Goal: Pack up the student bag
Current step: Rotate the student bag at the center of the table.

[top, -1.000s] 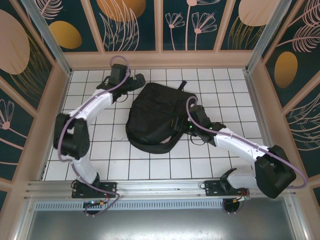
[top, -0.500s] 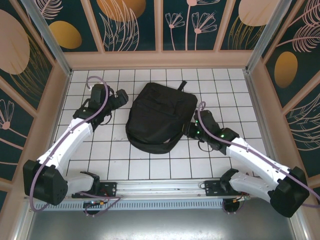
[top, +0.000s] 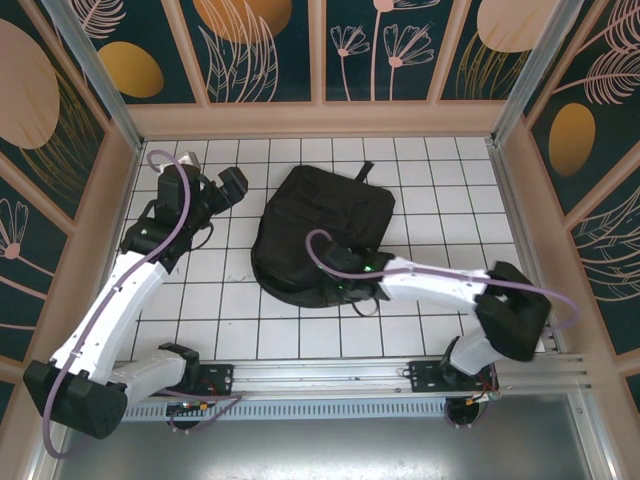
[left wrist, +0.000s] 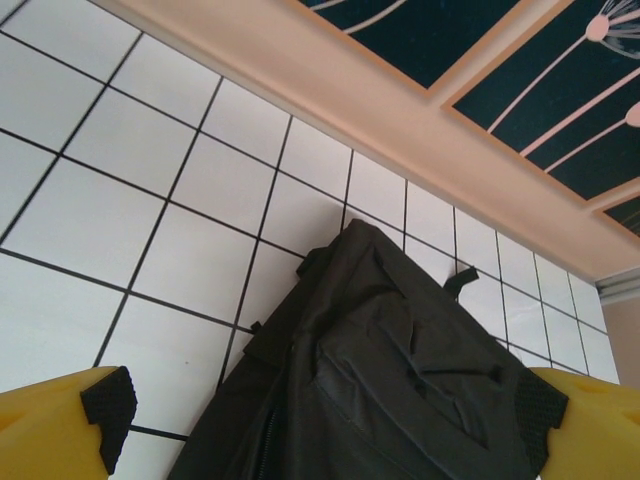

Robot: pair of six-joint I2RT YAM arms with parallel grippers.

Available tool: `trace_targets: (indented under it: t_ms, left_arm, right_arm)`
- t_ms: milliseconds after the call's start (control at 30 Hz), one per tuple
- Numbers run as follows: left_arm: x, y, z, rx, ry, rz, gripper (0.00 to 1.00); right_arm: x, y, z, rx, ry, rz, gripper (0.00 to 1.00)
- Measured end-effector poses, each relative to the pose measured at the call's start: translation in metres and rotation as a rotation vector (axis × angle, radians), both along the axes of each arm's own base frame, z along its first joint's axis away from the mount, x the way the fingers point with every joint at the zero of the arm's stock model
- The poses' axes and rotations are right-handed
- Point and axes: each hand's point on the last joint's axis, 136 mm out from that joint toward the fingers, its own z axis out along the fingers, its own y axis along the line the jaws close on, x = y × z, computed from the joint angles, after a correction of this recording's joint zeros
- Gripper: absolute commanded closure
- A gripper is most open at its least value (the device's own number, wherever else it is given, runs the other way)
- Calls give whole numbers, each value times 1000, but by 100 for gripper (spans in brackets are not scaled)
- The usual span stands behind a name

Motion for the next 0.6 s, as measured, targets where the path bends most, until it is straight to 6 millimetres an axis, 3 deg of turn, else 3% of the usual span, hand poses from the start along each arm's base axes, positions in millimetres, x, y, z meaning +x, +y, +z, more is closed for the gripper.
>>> trace_targets:
  t_ms: [233, 333, 433, 500, 600]
  left_arm:
    - [-6, 7, 21, 11, -22, 25, 2]
    - [-8, 7, 20, 19, -13, 15, 5]
    - [-10, -3, 16, 15, 1, -40, 11]
    - [-13, -20, 11, 24, 15, -96, 13]
    - [-22, -60, -8, 49, 61, -217, 16]
  right_arm:
    - [41, 118, 24, 172, -38, 123, 100]
    - [45, 147, 42, 270, -52, 170, 99]
    - [38, 143, 58, 332, -53, 194, 83]
    - [33, 122, 67, 342, -57, 186, 78]
    - [40, 71, 91, 352, -100, 110, 74]
